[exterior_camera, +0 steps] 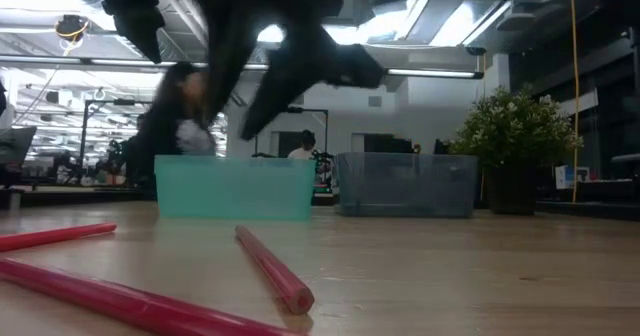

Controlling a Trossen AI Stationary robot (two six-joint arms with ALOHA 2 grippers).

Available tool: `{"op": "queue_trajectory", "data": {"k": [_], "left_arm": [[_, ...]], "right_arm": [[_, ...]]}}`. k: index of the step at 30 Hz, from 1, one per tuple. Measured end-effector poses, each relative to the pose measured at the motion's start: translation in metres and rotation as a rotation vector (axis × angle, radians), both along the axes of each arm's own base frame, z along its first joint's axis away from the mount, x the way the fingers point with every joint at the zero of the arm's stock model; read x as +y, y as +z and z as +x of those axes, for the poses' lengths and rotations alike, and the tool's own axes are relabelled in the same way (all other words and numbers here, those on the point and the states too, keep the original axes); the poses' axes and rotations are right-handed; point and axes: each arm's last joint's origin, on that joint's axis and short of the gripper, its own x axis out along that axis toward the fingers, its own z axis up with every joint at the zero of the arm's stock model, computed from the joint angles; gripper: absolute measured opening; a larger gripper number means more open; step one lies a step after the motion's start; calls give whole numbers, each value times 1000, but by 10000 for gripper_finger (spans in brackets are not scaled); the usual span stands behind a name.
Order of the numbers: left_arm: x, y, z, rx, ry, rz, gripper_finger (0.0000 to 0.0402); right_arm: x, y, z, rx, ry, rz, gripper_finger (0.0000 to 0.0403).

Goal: Sort pens & pencils
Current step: Put the red pencil into the green bin

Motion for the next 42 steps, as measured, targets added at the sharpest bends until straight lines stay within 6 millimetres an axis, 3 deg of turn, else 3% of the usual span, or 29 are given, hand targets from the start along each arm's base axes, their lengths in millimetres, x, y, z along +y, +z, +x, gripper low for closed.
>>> {"op": "queue_trajectory", "data": {"k": [13,18,42], "left_arm": [[0,0,0,4,0,11,85],[0,0,-1,4,1,12,85],[0,0,0,3,1,12,85]], "right_arm": [[9,-24,-2,94,-120,66,126],[11,-40,0,131,-115,78,126],[5,-79,7,237,-112,128,126]]}}
